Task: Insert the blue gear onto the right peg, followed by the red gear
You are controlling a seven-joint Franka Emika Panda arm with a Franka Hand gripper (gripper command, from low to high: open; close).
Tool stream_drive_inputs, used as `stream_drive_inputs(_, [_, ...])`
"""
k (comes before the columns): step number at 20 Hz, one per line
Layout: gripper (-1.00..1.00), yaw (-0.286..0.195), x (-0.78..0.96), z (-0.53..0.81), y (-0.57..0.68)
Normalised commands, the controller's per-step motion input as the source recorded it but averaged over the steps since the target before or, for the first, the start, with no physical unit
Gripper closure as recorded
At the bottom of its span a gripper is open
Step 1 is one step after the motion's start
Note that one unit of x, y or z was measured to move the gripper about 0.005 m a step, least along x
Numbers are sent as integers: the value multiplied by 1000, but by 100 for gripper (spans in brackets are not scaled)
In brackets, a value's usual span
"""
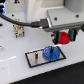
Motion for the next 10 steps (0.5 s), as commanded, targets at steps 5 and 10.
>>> stream_drive_inputs(5, [100, 0, 213, -66, -159])
stream_drive_inputs(10, [100, 0, 67, -79, -107])
